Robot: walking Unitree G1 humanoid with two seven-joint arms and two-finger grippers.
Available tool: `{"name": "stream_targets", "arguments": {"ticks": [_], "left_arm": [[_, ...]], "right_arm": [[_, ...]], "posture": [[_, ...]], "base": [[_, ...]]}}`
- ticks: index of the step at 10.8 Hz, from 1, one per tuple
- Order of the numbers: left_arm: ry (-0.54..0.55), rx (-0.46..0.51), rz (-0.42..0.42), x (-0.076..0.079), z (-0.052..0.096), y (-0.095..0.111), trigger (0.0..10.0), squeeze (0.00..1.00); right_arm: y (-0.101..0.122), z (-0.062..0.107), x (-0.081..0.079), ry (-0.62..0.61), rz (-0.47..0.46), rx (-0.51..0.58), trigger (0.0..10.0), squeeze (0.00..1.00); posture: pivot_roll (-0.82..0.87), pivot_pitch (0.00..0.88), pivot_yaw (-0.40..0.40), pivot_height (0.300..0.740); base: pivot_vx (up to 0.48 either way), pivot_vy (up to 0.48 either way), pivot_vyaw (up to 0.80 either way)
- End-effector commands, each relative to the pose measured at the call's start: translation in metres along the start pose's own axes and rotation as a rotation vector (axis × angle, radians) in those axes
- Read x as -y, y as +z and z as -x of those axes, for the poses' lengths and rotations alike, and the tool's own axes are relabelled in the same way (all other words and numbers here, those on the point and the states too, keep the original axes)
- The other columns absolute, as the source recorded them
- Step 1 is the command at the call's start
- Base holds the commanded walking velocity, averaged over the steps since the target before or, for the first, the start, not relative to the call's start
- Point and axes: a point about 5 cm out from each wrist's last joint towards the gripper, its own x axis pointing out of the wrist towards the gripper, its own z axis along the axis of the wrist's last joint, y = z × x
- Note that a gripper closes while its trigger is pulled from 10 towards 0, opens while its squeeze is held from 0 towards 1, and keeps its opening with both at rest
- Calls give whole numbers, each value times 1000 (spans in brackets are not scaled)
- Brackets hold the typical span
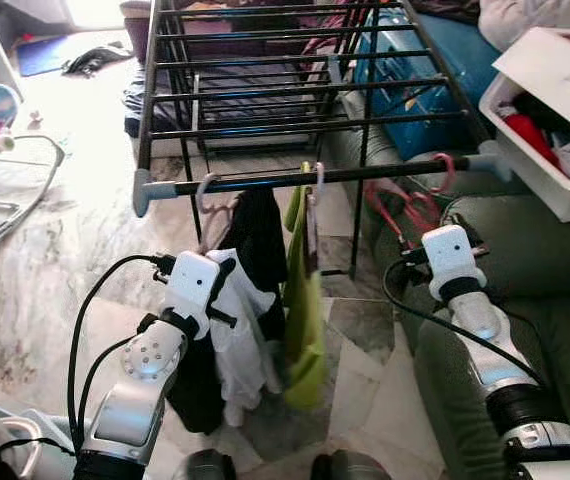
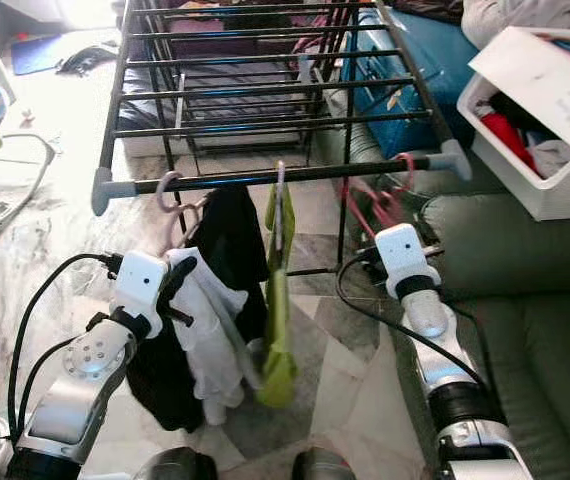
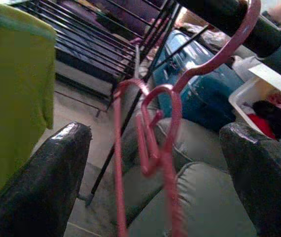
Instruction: Hang hanger
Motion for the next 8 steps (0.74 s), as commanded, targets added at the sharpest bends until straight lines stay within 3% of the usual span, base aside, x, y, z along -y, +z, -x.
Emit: {"name": "stream_targets", "arguments": {"ticks": [1, 4, 8], "left_arm": [[-5, 34, -16, -1, 0, 9, 10000, 0], [-13, 23, -17, 1, 2, 7, 10000, 0], [-18, 24, -12, 3, 0, 8, 10000, 0]], "right_arm": [[2, 0, 1, 2, -9, 14, 10000, 0], [-17, 5, -11, 39, -54, -107, 10000, 0], [-26, 1, -11, 1, -101, -194, 10000, 0]], "posture": [[-13, 33, 3, 740], [-11, 33, 2, 740], [-8, 31, 1, 740]], "base": [[0, 0, 0], [0, 0, 0], [0, 0, 0]]}}
